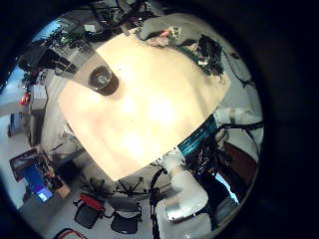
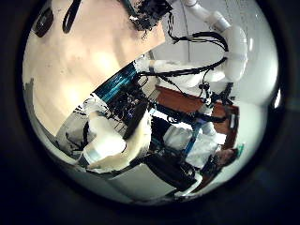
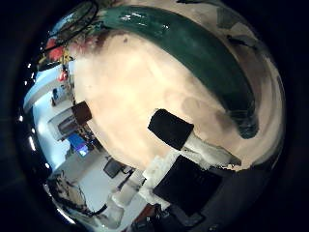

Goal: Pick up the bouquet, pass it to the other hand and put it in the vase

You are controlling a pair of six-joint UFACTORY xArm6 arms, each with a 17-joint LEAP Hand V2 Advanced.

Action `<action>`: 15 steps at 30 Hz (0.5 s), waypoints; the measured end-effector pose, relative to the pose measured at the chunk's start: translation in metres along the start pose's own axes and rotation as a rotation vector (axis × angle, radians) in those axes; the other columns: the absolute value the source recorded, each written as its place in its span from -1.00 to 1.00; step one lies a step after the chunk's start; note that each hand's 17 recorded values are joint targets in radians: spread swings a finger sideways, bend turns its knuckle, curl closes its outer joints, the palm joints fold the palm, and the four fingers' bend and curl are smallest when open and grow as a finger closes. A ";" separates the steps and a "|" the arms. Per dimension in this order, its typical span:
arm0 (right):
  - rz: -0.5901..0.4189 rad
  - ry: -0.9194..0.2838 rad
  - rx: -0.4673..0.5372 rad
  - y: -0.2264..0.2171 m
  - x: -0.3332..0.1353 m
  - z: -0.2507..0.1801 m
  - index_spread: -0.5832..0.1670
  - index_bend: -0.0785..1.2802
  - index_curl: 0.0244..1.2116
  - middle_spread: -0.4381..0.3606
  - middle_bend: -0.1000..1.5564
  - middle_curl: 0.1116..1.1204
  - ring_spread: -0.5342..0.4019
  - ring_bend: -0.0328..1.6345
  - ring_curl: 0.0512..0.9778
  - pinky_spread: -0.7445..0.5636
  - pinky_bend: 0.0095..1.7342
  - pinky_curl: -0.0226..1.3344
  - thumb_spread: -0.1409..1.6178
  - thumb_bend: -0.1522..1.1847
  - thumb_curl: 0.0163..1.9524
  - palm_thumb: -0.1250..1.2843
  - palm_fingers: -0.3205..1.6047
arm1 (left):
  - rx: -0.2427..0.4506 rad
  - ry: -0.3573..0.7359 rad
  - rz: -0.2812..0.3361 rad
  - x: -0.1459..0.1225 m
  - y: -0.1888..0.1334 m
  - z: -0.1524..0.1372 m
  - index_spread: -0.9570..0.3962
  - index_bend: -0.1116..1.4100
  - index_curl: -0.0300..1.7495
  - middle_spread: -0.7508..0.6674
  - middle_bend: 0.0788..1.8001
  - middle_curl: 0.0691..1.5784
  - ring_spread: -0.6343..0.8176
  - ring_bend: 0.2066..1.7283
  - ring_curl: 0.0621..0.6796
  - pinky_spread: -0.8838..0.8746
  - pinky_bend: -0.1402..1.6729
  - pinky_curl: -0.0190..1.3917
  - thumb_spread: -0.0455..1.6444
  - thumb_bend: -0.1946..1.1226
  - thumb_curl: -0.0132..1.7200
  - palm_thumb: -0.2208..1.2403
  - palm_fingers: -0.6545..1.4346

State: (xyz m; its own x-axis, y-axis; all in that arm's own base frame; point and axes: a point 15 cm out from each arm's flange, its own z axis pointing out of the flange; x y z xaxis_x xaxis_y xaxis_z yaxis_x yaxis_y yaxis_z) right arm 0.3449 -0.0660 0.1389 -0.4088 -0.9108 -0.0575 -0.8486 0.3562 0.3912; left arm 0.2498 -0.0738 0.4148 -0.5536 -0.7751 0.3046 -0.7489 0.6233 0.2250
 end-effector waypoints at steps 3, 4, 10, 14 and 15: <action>0.001 0.001 -0.006 0.000 0.000 0.002 -0.04 -0.55 -0.23 -0.13 -0.12 -0.08 -0.27 0.35 -0.40 0.12 -0.03 -0.98 0.39 -0.81 -0.63 -0.24 -0.11 | -0.001 0.001 0.000 0.000 -0.001 0.000 0.38 -0.60 -0.51 0.47 -0.88 -0.69 0.58 -0.66 -0.61 0.68 -0.50 -0.77 0.45 -0.73 -0.65 -0.35 -0.18; 0.004 0.001 -0.009 -0.001 0.000 0.003 -0.04 -0.55 -0.22 -0.13 -0.11 -0.07 -0.27 0.35 -0.40 0.12 -0.02 -0.98 0.39 -0.81 -0.63 -0.24 -0.11 | -0.001 0.001 0.000 -0.001 -0.001 0.000 0.38 -0.60 -0.51 0.47 -0.88 -0.69 0.58 -0.66 -0.61 0.68 -0.50 -0.77 0.45 -0.73 -0.65 -0.35 -0.18; 0.008 0.004 -0.032 -0.002 0.001 0.011 -0.03 -0.54 -0.19 -0.13 -0.10 -0.05 -0.27 0.35 -0.38 0.10 -0.02 -0.98 0.39 -0.81 -0.63 -0.23 -0.12 | -0.008 0.004 0.002 -0.001 -0.003 0.001 0.38 -0.60 -0.51 0.47 -0.88 -0.69 0.58 -0.66 -0.62 0.68 -0.50 -0.77 0.45 -0.73 -0.65 -0.35 -0.18; 0.009 0.007 -0.050 -0.003 0.001 0.018 -0.03 -0.53 -0.17 -0.12 -0.10 -0.03 -0.26 0.35 -0.36 0.10 0.00 -0.98 0.39 -0.81 -0.63 -0.22 -0.12 | -0.011 0.006 0.000 -0.002 -0.004 0.001 0.38 -0.60 -0.51 0.47 -0.88 -0.69 0.58 -0.66 -0.61 0.68 -0.50 -0.77 0.45 -0.73 -0.65 -0.35 -0.18; 0.010 0.007 -0.051 -0.004 0.002 0.018 -0.03 -0.54 -0.17 -0.12 -0.10 -0.03 -0.26 0.36 -0.36 0.09 0.00 -0.98 0.39 -0.81 -0.63 -0.22 -0.12 | -0.011 0.006 0.000 -0.002 -0.004 0.001 0.38 -0.60 -0.51 0.47 -0.88 -0.69 0.58 -0.66 -0.61 0.68 -0.50 -0.77 0.45 -0.73 -0.65 -0.35 -0.18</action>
State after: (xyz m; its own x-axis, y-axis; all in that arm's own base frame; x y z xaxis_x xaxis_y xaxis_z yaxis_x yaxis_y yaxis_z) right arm 0.3415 -0.0650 0.1204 -0.4147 -0.9087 -0.0474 -0.8261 0.3541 0.4383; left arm 0.2537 -0.0749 0.4120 -0.5516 -0.7743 0.3102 -0.7446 0.6247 0.2352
